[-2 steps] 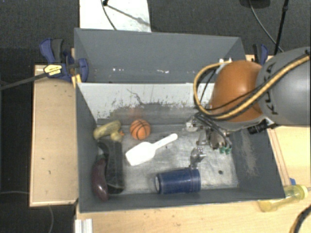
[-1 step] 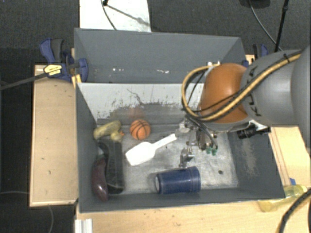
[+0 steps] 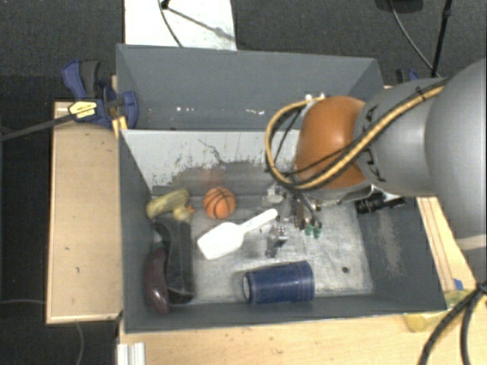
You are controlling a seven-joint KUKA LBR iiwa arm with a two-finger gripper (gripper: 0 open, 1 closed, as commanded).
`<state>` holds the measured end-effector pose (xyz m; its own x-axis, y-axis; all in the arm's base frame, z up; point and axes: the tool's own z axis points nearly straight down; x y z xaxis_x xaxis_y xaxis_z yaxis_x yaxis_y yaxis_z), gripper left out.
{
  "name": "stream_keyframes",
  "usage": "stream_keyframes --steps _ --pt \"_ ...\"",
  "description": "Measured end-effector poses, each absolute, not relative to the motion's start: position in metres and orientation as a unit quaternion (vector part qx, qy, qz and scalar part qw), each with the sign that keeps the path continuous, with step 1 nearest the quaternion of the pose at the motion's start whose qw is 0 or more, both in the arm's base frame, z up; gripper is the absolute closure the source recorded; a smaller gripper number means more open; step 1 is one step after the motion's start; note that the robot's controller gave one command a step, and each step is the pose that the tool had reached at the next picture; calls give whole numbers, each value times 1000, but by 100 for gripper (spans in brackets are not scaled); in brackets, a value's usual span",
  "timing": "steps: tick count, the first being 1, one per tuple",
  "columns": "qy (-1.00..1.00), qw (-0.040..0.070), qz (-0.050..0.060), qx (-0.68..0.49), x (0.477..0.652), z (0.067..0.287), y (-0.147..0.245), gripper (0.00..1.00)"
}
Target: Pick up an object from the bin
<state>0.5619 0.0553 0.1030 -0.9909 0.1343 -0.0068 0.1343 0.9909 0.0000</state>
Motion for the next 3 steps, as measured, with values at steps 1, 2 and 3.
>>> stream_keyframes --steps 1,2,3 --pt "999 2 1 39 554 71 78 100" --pt "999 2 1 39 554 71 78 100" --pt "1000 2 0 5 542 215 75 100"
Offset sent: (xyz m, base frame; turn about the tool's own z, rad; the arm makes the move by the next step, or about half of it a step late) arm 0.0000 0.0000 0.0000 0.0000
